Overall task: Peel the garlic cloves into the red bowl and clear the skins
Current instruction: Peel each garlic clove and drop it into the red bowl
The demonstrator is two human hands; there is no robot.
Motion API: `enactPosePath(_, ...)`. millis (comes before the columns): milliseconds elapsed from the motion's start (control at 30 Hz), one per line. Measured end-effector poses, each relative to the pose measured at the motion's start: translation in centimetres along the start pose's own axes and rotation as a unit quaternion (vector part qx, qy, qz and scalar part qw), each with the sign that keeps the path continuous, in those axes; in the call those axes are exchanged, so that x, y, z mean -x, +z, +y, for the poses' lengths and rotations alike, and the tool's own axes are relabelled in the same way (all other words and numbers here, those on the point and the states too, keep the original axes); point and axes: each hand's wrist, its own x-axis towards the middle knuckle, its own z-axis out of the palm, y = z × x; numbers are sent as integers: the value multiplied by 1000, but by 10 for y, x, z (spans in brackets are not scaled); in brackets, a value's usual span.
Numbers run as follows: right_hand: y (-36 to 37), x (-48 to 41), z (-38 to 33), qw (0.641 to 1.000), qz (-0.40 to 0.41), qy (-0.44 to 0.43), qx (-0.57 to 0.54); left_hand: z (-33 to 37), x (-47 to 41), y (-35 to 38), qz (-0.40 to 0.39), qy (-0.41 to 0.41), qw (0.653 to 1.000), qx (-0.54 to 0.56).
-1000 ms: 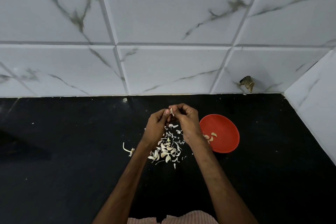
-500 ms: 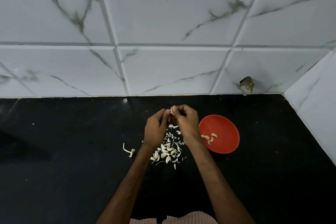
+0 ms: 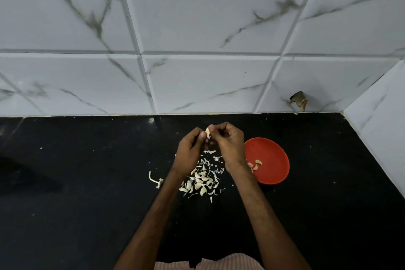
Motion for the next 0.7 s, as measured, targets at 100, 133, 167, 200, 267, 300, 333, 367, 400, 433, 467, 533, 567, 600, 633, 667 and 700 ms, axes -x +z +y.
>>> enactPosePath(100, 6, 3, 2, 997, 11, 29, -65, 0, 1, 5, 19, -3, 998, 59)
enactPosePath(133, 8, 5, 2, 997, 19, 27, -75, 1, 1, 7, 27, -3, 997, 70)
enactPosePath(167, 11, 6, 2, 996, 29, 25, -83, 1, 1, 8, 35, -3, 996, 77)
enactPosePath(200, 14, 7, 3, 995, 40, 23, -89, 1, 1, 9, 43, -3, 996, 81)
enactPosePath(267, 16, 8, 3, 995, 52, 11, -80, 0, 0, 9, 53, 1, 995, 82)
enactPosePath(300, 16, 7, 3, 997, 49, 3, -64, 0, 1, 8, 54, 3, 995, 82)
enactPosePath(333, 15, 7, 3, 998, 40, -5, -47, -1, 1, 7, 53, 4, 995, 79)
enactPosePath(367, 12, 6, 3, 999, 31, -10, -35, -1, 2, 5, 52, 6, 996, 72)
enactPosePath(400, 9, 5, 3, 999, 21, -14, -28, 0, 2, 3, 51, 8, 997, 62)
enactPosePath(433, 6, 4, 2, 999, 10, -21, -26, 0, 3, 1, 50, 11, 997, 50)
enactPosePath(467, 2, 2, 1, 999, -6, -32, -24, 0, 3, -1, 47, 15, 998, 39)
enactPosePath(533, -3, 0, -1, 998, -44, -52, -1, 1, 3, -3, 40, 26, 999, 9)
enactPosePath(567, -5, -1, -2, 997, -58, -55, 19, 2, 2, -4, 36, 33, 999, -10)
enactPosePath(600, -6, -2, -3, 996, -67, -52, 30, 2, 2, -5, 36, 40, 998, -27)
enactPosePath(633, -6, -3, -3, 996, -76, -39, 27, 2, 2, -6, 39, 43, 997, -41)
enactPosePath(667, -7, -3, -4, 996, -87, -20, 14, 1, 3, -6, 44, 41, 997, -51)
enactPosePath(700, -7, -4, -5, 995, -100, -2, 3, 1, 3, -6, 49, 35, 996, -62)
